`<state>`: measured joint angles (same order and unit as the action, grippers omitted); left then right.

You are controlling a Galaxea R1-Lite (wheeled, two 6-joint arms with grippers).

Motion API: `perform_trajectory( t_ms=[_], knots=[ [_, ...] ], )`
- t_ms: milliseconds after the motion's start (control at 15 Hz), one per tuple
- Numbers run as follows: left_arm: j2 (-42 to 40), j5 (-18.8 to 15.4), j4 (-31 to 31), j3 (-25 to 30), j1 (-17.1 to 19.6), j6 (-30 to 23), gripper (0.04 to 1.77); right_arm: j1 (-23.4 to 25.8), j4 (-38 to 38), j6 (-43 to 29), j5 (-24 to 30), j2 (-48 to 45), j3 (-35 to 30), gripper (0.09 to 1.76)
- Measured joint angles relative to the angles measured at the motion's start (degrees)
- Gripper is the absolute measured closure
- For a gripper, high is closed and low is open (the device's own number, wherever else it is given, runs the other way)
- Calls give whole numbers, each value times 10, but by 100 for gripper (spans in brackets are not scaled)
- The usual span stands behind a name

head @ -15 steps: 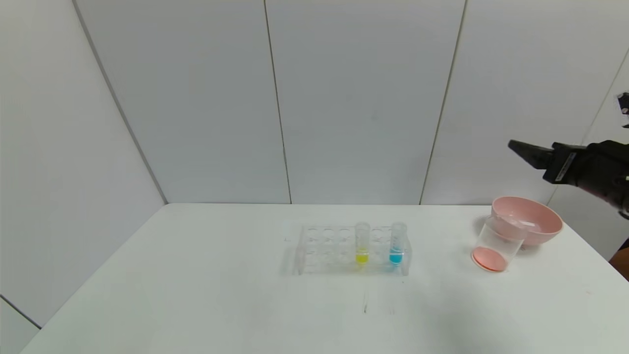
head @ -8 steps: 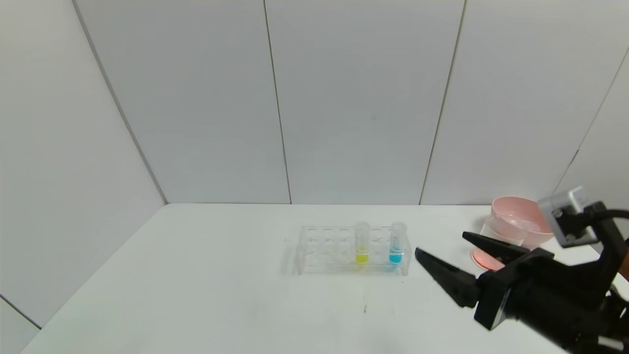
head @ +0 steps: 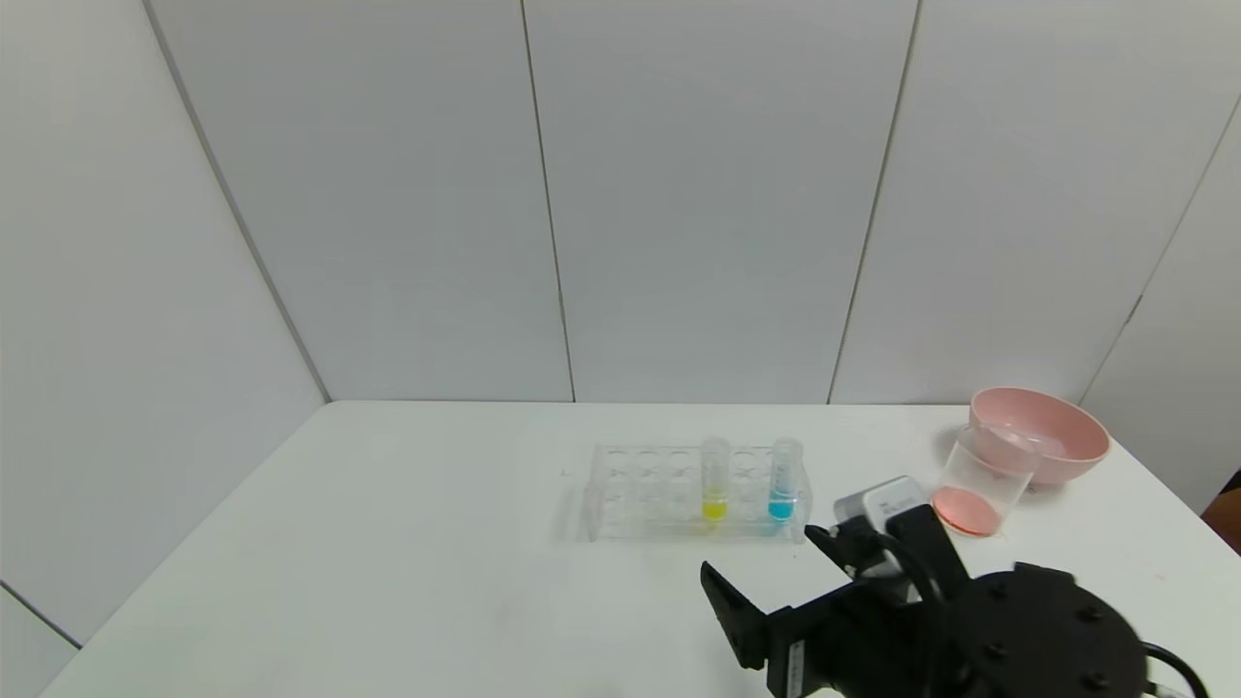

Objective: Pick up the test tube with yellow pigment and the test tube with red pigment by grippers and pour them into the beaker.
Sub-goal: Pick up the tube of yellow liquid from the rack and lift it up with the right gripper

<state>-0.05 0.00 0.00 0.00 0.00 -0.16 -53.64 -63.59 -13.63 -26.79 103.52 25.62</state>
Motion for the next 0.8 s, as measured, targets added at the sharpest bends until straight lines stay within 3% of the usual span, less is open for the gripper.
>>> perform_trajectory(
  t_ms=[467, 800],
  knots=[
    [0, 0, 0, 0, 0, 0, 5, 38, -7, 3, -52, 168, 164, 15],
    [0, 0, 0, 0, 0, 0, 5, 71, -5, 13, -52, 207, 209, 15]
  ],
)
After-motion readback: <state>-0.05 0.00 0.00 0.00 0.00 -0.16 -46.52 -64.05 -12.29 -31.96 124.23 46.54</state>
